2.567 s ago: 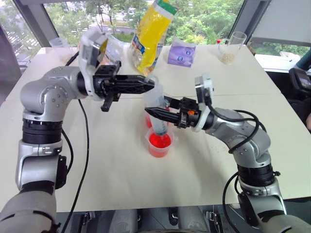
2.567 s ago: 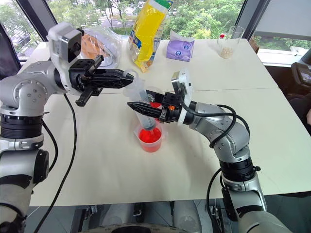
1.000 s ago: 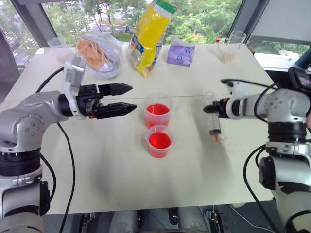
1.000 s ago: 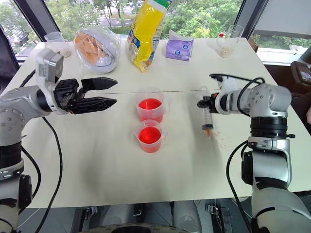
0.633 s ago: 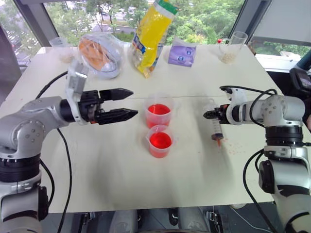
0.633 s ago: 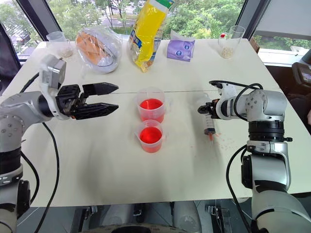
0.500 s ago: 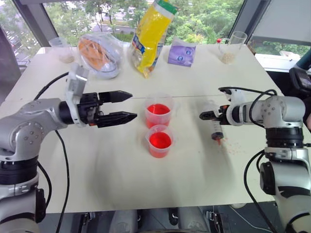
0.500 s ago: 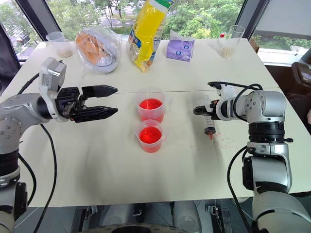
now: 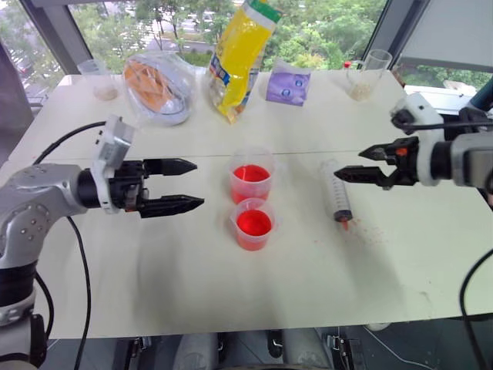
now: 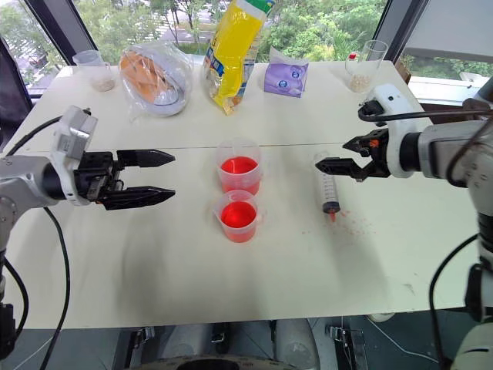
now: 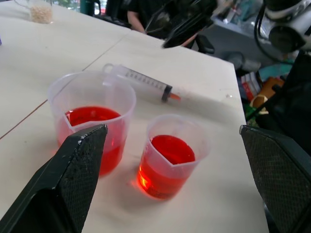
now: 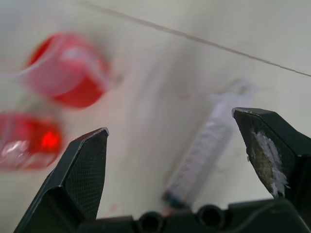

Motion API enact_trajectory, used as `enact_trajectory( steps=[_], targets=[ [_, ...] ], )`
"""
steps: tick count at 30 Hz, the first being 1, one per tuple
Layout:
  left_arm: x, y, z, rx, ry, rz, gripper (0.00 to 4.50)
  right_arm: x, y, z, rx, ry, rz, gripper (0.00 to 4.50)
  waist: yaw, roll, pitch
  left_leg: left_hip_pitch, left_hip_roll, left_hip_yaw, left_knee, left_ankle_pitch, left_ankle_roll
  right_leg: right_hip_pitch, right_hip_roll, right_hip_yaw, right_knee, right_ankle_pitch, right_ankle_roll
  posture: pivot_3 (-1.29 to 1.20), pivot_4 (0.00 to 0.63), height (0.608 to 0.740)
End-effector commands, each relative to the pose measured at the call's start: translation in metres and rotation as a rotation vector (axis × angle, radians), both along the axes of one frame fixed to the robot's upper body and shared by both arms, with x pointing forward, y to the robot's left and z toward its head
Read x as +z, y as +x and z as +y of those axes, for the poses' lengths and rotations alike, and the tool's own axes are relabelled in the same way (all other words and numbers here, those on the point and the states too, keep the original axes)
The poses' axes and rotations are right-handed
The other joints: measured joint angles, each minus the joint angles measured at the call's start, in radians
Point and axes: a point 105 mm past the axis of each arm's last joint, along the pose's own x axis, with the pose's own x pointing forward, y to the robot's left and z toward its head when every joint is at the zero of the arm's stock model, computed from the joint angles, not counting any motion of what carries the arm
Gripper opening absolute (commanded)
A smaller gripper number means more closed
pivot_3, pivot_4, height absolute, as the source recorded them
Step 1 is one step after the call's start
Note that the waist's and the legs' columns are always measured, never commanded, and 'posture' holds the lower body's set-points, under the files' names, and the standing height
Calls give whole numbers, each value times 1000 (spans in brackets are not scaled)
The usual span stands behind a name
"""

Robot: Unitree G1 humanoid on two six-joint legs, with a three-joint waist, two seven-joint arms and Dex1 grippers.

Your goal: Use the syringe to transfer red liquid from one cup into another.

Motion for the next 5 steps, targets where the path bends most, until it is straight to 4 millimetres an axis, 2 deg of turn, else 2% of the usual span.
enact_trajectory(
  steps=[1,5],
  targets=[
    [8,-7,4,-24,28,-40,4500,16,-25,9,137,-12,-34,4465,0,0,0,0,0,0,0,0,0,0,0,0,0,0,0,0,150,740],
    [7,-9,9,-18,50,-26,4500,12,-41,8,200,-73,-32,4465,1,0,0,0,0,0,0,0,0,0,0,0,-1,-2,-2,0,150,740]
  ],
)
